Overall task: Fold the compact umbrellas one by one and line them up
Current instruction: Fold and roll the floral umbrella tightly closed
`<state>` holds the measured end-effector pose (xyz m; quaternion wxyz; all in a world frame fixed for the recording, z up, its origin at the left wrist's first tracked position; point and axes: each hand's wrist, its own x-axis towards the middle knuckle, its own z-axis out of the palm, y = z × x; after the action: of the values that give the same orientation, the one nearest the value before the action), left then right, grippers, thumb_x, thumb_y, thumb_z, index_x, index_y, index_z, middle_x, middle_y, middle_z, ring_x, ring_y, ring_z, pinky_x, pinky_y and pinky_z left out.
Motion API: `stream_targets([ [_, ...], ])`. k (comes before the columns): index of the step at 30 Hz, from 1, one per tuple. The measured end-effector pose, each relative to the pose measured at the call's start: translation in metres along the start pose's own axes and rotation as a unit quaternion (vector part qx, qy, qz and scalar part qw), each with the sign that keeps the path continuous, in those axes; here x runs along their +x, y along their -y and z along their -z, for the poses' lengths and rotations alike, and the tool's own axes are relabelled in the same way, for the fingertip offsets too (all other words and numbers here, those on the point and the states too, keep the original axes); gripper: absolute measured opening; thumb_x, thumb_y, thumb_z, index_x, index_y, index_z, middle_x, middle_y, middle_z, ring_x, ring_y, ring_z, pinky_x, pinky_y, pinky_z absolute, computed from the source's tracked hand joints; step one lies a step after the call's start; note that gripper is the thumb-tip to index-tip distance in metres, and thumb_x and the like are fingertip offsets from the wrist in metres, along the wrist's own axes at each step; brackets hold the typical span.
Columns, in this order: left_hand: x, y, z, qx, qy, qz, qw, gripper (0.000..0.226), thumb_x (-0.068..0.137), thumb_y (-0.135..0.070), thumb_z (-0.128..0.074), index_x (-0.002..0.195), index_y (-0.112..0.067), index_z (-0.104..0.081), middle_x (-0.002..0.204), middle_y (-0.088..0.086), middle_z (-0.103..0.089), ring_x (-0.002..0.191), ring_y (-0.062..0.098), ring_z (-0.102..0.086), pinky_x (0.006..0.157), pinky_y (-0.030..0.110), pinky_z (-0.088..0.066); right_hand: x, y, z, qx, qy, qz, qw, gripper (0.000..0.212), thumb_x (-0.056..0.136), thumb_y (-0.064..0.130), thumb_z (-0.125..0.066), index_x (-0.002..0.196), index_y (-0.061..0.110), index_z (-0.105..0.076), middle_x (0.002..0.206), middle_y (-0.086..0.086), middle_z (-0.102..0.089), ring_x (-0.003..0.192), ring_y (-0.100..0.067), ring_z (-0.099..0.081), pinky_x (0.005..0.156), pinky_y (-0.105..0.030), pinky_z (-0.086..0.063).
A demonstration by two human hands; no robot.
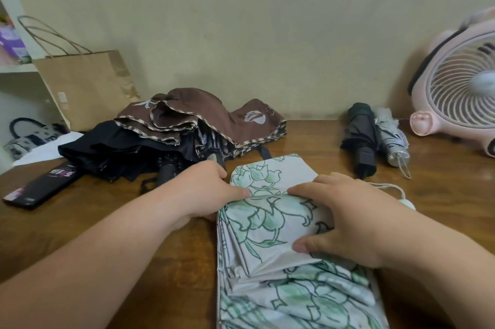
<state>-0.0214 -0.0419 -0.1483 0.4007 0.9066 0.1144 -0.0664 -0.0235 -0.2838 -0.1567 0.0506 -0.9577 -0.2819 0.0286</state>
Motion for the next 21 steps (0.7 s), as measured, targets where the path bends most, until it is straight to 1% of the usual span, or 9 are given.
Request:
stream_targets([
  [2,0.001,0.001,-0.001,-0.015,0.003,0.007,1.0,0.048,0.081,-0.039,-0.086,0.114,-0.017,-0.058,0.091,0.0,-0.067,0.065,0.013,-0.061,0.045,0.024,-0.048,0.0,-0.002,0.001,0.011,-0.009,-0.003,1.0,0.097,0.069,0.083,-0.065,0.152,0.045,-0.03,0.13,0.023,-0.048,0.127,-0.006,-0.041,0.109,-0.033,-0.039],
  [6,0.004,0.007,0.001,-0.053,0.025,0.01,0.998,0.032,0.076,-0.036,-0.09,0.08,-0.019,-0.063,0.088,0.019,-0.069,0.071,0.023,-0.047,0.053,0.031,-0.029,0.0,-0.002,0.001,0.017,-0.017,0.005,1.0,0.09,0.07,0.08,-0.067,0.147,0.042,-0.04,0.122,0.023,-0.05,0.121,-0.006,-0.043,0.104,-0.03,-0.041],
  [9,0.006,0.008,0.003,-0.07,0.068,0.025,0.995,0.026,0.074,-0.031,-0.091,0.086,-0.013,-0.076,0.094,0.018,-0.077,0.071,0.023,-0.049,0.049,0.027,-0.026,-0.001,-0.002,0.001,0.017,-0.021,0.018,0.999,0.078,0.071,0.079,-0.068,0.138,0.044,-0.045,0.115,0.024,-0.048,0.115,-0.004,-0.043,0.101,-0.031,-0.042],
  [12,0.009,0.008,0.006,-0.07,0.108,0.047,0.991,0.027,0.073,-0.029,-0.091,0.092,-0.013,-0.08,0.096,0.008,-0.08,0.067,0.016,-0.056,0.047,0.023,-0.03,-0.002,-0.002,0.001,0.02,-0.026,0.029,0.999,0.074,0.072,0.078,-0.067,0.134,0.046,-0.044,0.115,0.025,-0.046,0.115,-0.002,-0.041,0.102,-0.031,-0.041],
  [14,0.011,0.006,0.007,-0.075,0.124,0.038,0.989,0.024,0.077,-0.025,-0.089,0.096,-0.013,-0.081,0.099,0.005,-0.08,0.075,0.018,-0.063,0.051,0.025,-0.041,-0.003,-0.002,0.0,0.022,-0.028,0.033,0.999,0.074,0.072,0.078,-0.066,0.134,0.046,-0.042,0.116,0.025,-0.046,0.117,-0.001,-0.04,0.103,-0.03,-0.041],
  [16,0.012,0.005,0.002,-0.098,0.118,0.009,0.988,0.019,0.084,-0.016,-0.084,0.102,-0.012,-0.079,0.1,0.004,-0.08,0.09,0.023,-0.074,0.077,0.037,-0.061,-0.004,-0.002,0.001,0.027,-0.033,0.037,0.998,0.075,0.072,0.079,-0.066,0.135,0.046,-0.041,0.117,0.025,-0.046,0.118,-0.002,-0.041,0.103,-0.031,-0.042],
  [17,0.012,0.004,-0.001,-0.115,0.103,-0.01,0.988,0.018,0.087,-0.012,-0.08,0.105,-0.013,-0.078,0.1,0.002,-0.08,0.094,0.022,-0.076,0.089,0.041,-0.061,-0.004,-0.002,0.001,0.028,-0.035,0.037,0.998,0.076,0.072,0.079,-0.066,0.136,0.047,-0.041,0.117,0.025,-0.046,0.118,-0.002,-0.041,0.103,-0.031,-0.042],
  [18,0.011,0.005,-0.007,-0.129,0.078,-0.033,0.988,0.018,0.089,-0.01,-0.078,0.107,-0.016,-0.077,0.099,-0.001,-0.08,0.094,0.02,-0.077,0.092,0.043,-0.06,-0.004,-0.002,0.001,0.027,-0.037,0.034,0.998,0.077,0.072,0.079,-0.066,0.137,0.047,-0.04,0.118,0.025,-0.046,0.118,-0.002,-0.041,0.103,-0.031,-0.042],
  [21,0.005,0.007,-0.021,-0.123,-0.014,-0.126,0.984,0.016,0.095,-0.017,-0.073,0.106,-0.028,-0.074,0.099,-0.015,-0.079,0.093,0.009,-0.075,0.091,0.04,-0.061,-0.006,-0.002,0.002,0.023,-0.036,0.029,0.999,0.083,0.069,0.081,-0.066,0.14,0.046,-0.04,0.122,0.025,-0.047,0.121,-0.002,-0.042,0.103,-0.029,-0.042],
])
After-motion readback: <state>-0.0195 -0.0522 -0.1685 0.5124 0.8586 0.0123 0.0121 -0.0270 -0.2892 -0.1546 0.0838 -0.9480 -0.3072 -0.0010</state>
